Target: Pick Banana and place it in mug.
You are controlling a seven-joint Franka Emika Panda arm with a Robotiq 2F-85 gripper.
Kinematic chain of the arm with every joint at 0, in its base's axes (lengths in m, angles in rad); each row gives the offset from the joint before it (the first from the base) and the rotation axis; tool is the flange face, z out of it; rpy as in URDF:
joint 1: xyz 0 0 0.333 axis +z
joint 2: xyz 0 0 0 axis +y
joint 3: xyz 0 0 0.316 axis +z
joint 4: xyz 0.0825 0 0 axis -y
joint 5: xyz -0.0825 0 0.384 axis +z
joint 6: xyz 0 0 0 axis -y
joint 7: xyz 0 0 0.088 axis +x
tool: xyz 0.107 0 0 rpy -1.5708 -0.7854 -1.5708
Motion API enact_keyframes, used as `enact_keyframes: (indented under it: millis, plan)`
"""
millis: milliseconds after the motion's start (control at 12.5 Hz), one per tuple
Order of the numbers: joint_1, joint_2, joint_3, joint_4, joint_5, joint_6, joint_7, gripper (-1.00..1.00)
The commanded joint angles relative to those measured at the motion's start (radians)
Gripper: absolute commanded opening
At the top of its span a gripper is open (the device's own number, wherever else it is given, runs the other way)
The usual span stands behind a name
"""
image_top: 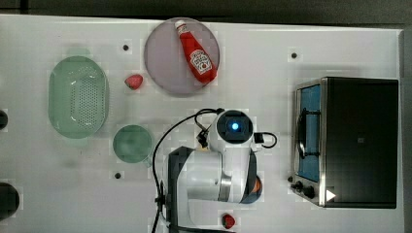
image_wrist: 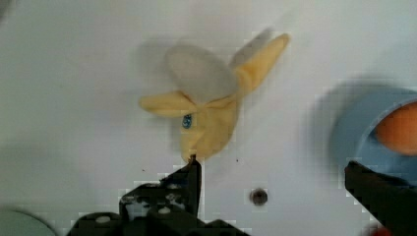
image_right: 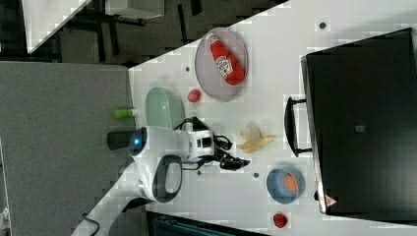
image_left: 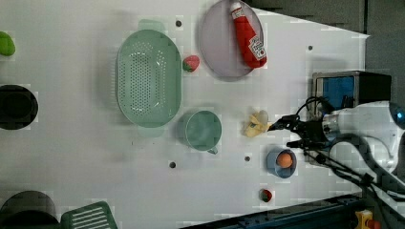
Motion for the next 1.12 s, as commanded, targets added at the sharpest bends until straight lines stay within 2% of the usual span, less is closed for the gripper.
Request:
enact_keyframes:
  millis: [80,320,640,720,800,960,1120]
  plan:
    - [-0.016,0.034,0.024,0.026,-0.002,0.135,-0.182,1.00]
    - [-0.015,0.138,0.026,0.015,-0.002,0.266,-0.186,1.00]
    - [-0.015,0.217,0.024,0.016,-0.002,0.337,-0.183,0.98]
    - [-0.015,0.226,0.025,0.015,-0.002,0.368,-0.183,0.72]
    - [-0.015,0.230,0.023,0.012,-0.002,0.386,-0.183,0.54]
    - [-0.016,0.230,0.023,0.008,-0.002,0.386,-0.183,0.01]
    - [-0.016,0.219,0.026,0.009,-0.002,0.385,-0.183,-0.42]
